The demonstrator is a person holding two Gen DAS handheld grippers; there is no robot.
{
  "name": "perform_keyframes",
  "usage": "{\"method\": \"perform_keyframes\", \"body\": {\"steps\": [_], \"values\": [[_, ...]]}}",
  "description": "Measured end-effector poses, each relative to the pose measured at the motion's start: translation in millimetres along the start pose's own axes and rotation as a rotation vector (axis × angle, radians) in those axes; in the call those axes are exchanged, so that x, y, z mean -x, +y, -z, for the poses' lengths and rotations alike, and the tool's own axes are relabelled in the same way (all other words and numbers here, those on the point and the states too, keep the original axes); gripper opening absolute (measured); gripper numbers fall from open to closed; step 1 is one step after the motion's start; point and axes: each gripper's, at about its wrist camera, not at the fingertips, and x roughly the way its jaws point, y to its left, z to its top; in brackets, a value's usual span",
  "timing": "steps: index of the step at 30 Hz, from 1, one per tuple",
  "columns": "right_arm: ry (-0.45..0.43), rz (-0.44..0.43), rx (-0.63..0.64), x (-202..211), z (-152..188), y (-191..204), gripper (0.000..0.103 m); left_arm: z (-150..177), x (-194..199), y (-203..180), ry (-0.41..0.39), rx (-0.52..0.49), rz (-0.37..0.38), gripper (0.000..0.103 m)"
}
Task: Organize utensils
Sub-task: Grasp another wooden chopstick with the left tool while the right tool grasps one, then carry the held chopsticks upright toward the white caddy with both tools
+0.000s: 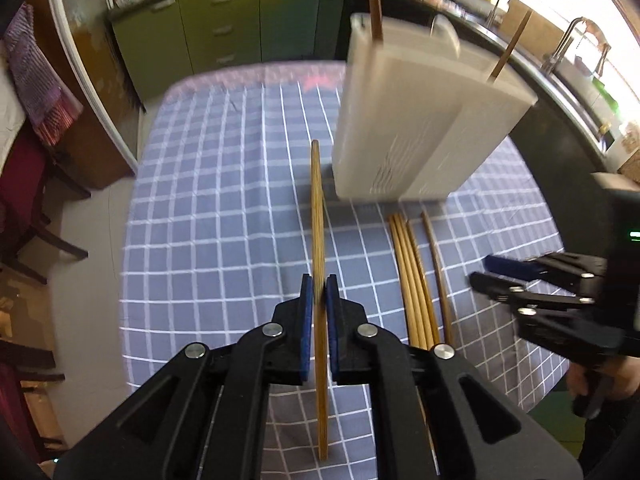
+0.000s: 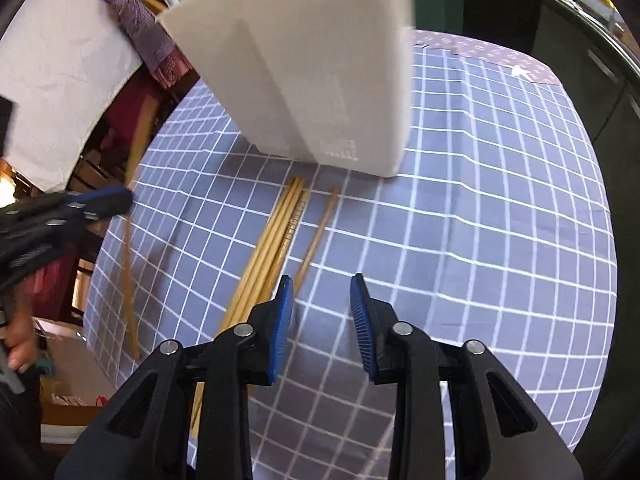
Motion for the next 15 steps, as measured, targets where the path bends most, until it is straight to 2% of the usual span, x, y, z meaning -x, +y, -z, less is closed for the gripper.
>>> {"method": "perform_keyframes", "body": {"steps": [4, 8, 15], "values": [[0.04, 0.027, -0.003, -17.3, -8.4, 11.8, 0.019, -0.8, 24.4, 4.0, -0.082, -0.015, 0.003, 0.007], [0.066, 0.065, -0.006, -29.2, -13.8, 18.6, 0.014, 5.9, 39.4, 6.2, -0.119, -0.023, 0.02, 0.007], [0.1, 0.126, -0.012, -46.9, -20.5, 26.8, 0.014, 12.3, 51.0, 6.6, -0.158, -0.045, 0.039, 0.007]]}}
